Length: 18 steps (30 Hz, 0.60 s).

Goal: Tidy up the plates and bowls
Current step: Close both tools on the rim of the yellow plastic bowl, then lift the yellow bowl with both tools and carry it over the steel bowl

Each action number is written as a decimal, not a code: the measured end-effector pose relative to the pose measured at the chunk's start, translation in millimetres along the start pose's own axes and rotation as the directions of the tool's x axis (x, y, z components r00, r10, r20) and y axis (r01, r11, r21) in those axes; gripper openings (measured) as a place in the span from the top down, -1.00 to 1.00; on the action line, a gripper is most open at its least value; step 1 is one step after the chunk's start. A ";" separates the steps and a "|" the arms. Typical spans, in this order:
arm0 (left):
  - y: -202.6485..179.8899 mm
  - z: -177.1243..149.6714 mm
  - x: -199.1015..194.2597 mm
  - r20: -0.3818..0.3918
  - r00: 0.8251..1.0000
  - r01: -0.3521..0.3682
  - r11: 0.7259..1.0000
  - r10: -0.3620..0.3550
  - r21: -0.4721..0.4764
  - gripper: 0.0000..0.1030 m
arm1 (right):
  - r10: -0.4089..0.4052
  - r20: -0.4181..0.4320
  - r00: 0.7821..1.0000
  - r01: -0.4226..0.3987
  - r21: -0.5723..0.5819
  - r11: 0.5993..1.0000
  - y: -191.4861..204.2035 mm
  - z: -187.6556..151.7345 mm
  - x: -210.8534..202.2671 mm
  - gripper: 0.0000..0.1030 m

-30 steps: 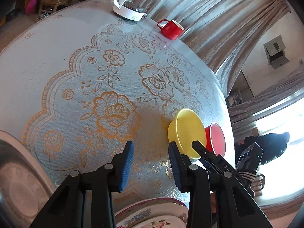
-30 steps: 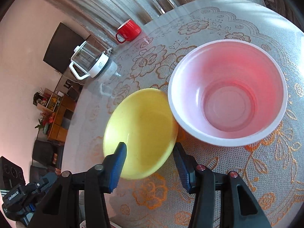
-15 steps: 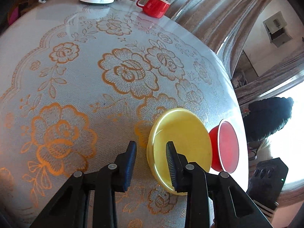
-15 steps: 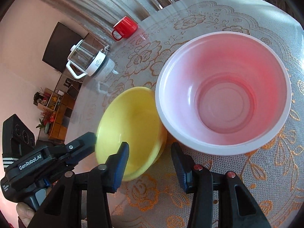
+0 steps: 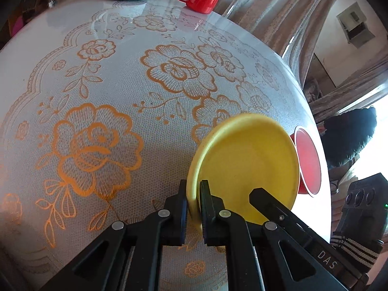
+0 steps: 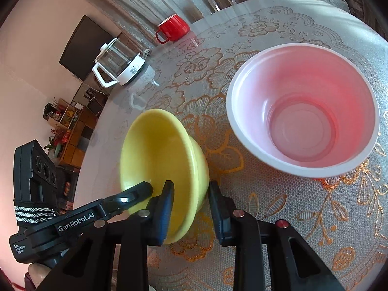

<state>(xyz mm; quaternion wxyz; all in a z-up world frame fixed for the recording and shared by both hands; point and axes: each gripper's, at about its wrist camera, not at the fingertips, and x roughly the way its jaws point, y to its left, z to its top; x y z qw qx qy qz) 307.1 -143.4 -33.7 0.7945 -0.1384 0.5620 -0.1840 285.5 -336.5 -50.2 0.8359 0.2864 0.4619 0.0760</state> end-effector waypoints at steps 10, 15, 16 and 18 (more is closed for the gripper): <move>1.8 -24.9 -27.6 0.024 1.000 0.006 0.999 -0.007 0.036 0.83 | -0.003 -0.046 0.999 0.003 0.007 1.000 6.2 -20.1 -1.1 0.44; 4.9 -31.2 -33.5 0.038 0.999 0.007 0.999 -0.009 0.042 0.83 | 0.000 -0.045 0.999 0.000 -0.002 1.000 13.7 -25.7 -5.5 0.44; 6.7 -31.5 -33.2 0.034 0.999 0.009 0.999 -0.011 0.036 0.83 | -0.002 -0.043 0.999 0.002 -0.006 1.000 16.1 -25.9 -5.8 0.44; 9.5 -32.4 -30.7 0.022 1.000 0.002 1.000 -0.002 0.024 0.84 | -0.010 -0.050 0.999 0.009 -0.008 1.000 18.7 -25.2 -2.8 0.44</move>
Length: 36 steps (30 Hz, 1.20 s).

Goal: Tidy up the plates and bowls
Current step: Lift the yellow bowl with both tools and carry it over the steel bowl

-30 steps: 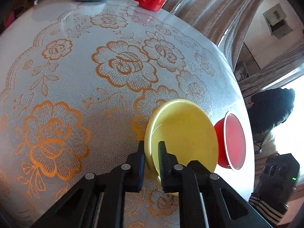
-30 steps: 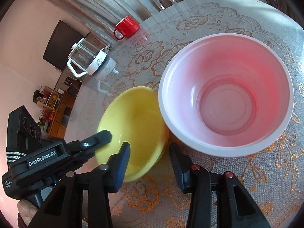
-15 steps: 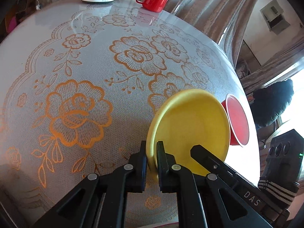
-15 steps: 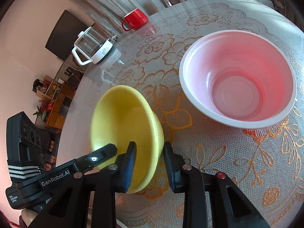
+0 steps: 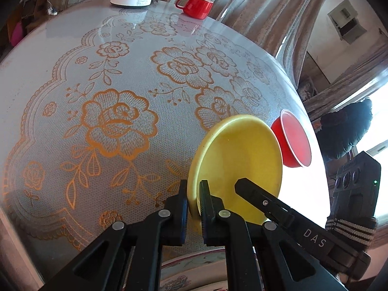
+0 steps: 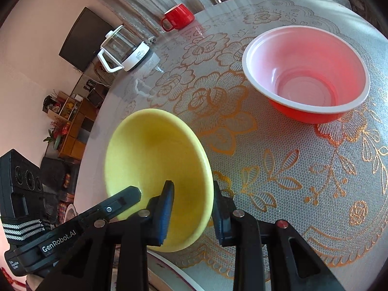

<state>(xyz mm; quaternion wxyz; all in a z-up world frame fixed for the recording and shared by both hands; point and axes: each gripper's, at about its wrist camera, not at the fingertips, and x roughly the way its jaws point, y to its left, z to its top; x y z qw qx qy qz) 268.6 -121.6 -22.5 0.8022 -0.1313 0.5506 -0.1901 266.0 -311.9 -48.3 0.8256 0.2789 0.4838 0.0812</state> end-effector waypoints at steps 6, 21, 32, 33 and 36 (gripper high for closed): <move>9.6 -5.8 -4.6 0.000 1.000 0.002 1.000 -0.002 -0.021 0.82 | -0.007 -0.016 1.000 0.007 0.020 1.000 2.4 -2.4 7.9 0.42; 29.9 -10.5 -18.9 0.036 0.999 0.031 0.997 -0.028 -0.074 0.77 | -0.038 0.014 0.999 0.037 0.021 0.999 8.7 -5.7 6.0 0.52; 26.5 -22.6 -48.1 0.119 0.992 0.042 0.999 -0.039 -0.017 0.78 | -0.028 0.055 0.998 0.030 -0.032 0.999 28.6 -11.4 -9.8 0.72; 27.9 -23.9 -51.8 0.125 0.991 0.047 0.999 -0.044 -0.022 0.78 | -0.020 0.058 0.998 0.022 -0.034 0.999 30.8 -11.6 -12.0 0.72; 31.6 -28.7 -67.9 0.159 0.986 0.047 0.999 -0.043 -0.022 0.78 | -0.003 0.069 0.998 0.006 -0.051 0.999 41.7 -13.1 -17.2 0.72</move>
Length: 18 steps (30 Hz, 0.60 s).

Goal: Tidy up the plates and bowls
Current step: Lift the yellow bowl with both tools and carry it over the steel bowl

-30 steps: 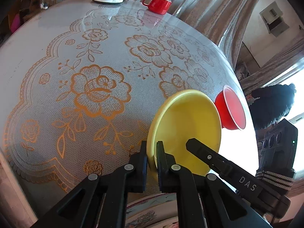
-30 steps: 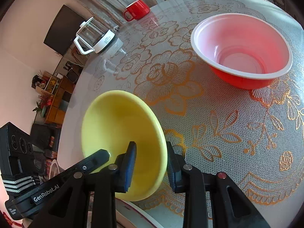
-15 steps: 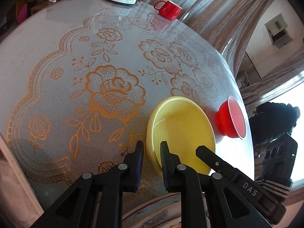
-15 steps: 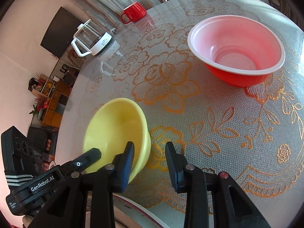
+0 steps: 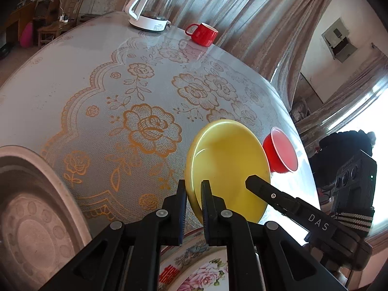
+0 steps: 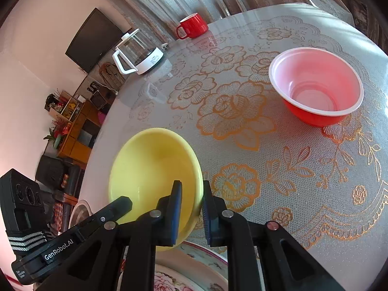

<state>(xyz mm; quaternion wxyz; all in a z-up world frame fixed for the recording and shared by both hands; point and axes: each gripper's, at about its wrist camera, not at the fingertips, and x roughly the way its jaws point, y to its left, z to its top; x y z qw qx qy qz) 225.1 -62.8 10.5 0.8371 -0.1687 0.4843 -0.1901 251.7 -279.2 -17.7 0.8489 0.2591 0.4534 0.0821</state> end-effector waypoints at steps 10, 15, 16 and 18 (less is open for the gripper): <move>27.1 -11.7 -58.4 0.107 0.994 0.002 1.000 0.001 -0.030 0.78 | 0.081 -0.008 0.997 -0.081 -0.076 0.994 46.2 -12.3 -5.1 0.72; 47.7 -19.1 -84.8 0.139 0.990 0.004 0.999 0.003 -0.055 0.78 | 0.120 -0.022 0.993 -0.121 -0.122 0.985 72.3 -23.6 -6.6 0.72; 52.8 -20.8 -89.7 0.146 0.989 0.009 0.998 0.001 -0.064 0.78 | 0.127 -0.027 0.991 -0.130 -0.132 0.983 78.0 -25.9 -6.6 0.72; 61.2 -25.7 -101.2 0.158 0.987 0.011 0.997 0.001 -0.080 0.78 | 0.142 -0.037 0.989 -0.146 -0.151 0.978 88.9 -30.7 -6.3 0.72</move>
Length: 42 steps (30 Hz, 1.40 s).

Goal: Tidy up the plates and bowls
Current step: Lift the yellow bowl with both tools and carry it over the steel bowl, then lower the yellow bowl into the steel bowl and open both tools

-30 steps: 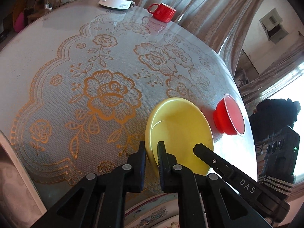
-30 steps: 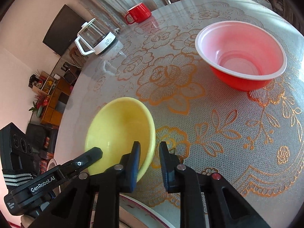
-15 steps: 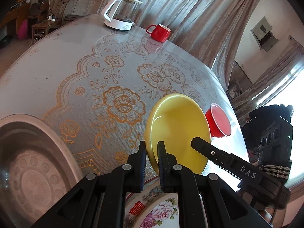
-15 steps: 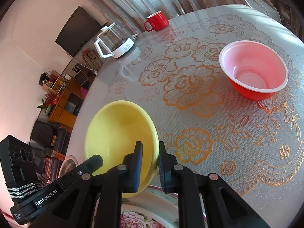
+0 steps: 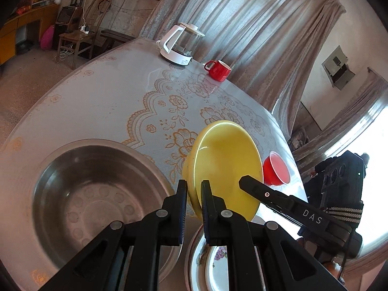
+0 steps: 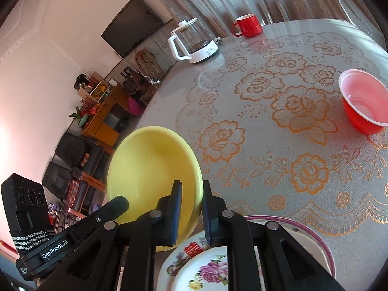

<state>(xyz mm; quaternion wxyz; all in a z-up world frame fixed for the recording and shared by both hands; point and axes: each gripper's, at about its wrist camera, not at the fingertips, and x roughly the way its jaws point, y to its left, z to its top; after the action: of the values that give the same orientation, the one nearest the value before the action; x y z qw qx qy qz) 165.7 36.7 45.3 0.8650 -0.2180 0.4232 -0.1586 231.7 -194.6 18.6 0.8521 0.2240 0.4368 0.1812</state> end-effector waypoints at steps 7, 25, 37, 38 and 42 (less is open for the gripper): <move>38.1 -9.2 -31.3 0.032 0.999 -0.019 0.998 0.021 -0.066 0.78 | 0.052 -0.057 0.997 -0.056 -0.071 0.996 41.2 -14.7 17.2 0.72; 103.6 -32.7 -40.7 0.003 0.995 -0.098 0.980 0.101 -0.172 0.78 | 0.022 -0.232 0.972 -0.064 -0.176 0.982 91.8 -56.7 77.8 0.67; 102.3 -37.1 -33.3 0.011 0.989 -0.144 0.982 0.146 -0.126 0.77 | -0.045 -0.217 0.975 -0.007 -0.235 0.972 98.9 -64.0 82.0 0.56; 102.1 -37.1 -33.1 0.012 0.989 -0.146 0.981 0.149 -0.125 0.77 | -0.052 -0.213 0.976 -0.001 -0.244 0.970 100.2 -64.2 82.0 0.56; 102.3 -37.6 -33.2 0.016 0.988 -0.152 0.981 0.155 -0.121 0.68 | -0.061 -0.200 0.978 0.006 -0.264 0.965 101.2 -64.8 82.6 0.52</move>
<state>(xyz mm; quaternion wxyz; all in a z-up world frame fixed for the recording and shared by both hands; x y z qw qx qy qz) 125.2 130.2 -5.5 0.8653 -0.2383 0.4366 -0.0631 212.4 -54.0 -15.1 0.8272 0.0820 0.4990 0.2450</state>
